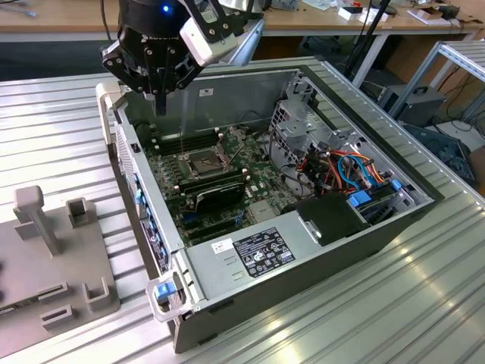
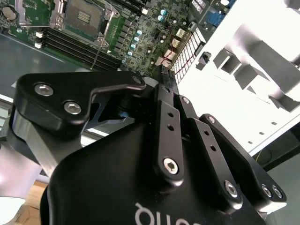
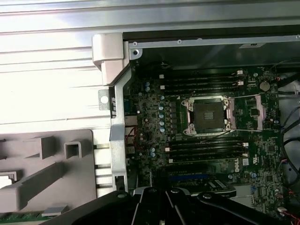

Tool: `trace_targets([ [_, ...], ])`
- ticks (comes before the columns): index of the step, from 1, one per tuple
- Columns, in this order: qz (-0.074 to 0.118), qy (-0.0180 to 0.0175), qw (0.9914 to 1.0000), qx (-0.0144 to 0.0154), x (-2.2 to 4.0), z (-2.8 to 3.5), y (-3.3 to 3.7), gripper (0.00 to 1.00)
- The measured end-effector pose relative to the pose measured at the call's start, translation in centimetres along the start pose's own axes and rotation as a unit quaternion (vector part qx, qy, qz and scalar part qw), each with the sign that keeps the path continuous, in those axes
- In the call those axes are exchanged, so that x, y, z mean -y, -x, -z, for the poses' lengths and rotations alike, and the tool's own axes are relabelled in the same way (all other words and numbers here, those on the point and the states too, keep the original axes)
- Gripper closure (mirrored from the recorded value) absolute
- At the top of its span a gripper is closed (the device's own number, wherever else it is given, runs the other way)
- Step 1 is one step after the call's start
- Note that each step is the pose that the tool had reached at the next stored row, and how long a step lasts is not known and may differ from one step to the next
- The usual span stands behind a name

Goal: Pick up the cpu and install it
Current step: 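Reach for the cpu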

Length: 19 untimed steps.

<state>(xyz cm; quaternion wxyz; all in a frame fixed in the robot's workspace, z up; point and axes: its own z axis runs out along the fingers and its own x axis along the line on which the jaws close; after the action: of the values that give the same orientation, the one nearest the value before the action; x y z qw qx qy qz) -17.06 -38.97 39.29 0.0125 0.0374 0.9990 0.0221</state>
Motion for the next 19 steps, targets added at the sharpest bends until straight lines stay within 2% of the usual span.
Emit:
trace_targets([
  [7,0.000,0.0000,1.00000,0.0000,0.06,0.02,-0.79,0.89],
  [11,0.000,0.0000,1.00000,0.0000,0.11,0.04,-1.54,0.89],
  [19,0.000,0.0000,1.00000,0.0000,0.13,0.05,-1.73,0.89],
])
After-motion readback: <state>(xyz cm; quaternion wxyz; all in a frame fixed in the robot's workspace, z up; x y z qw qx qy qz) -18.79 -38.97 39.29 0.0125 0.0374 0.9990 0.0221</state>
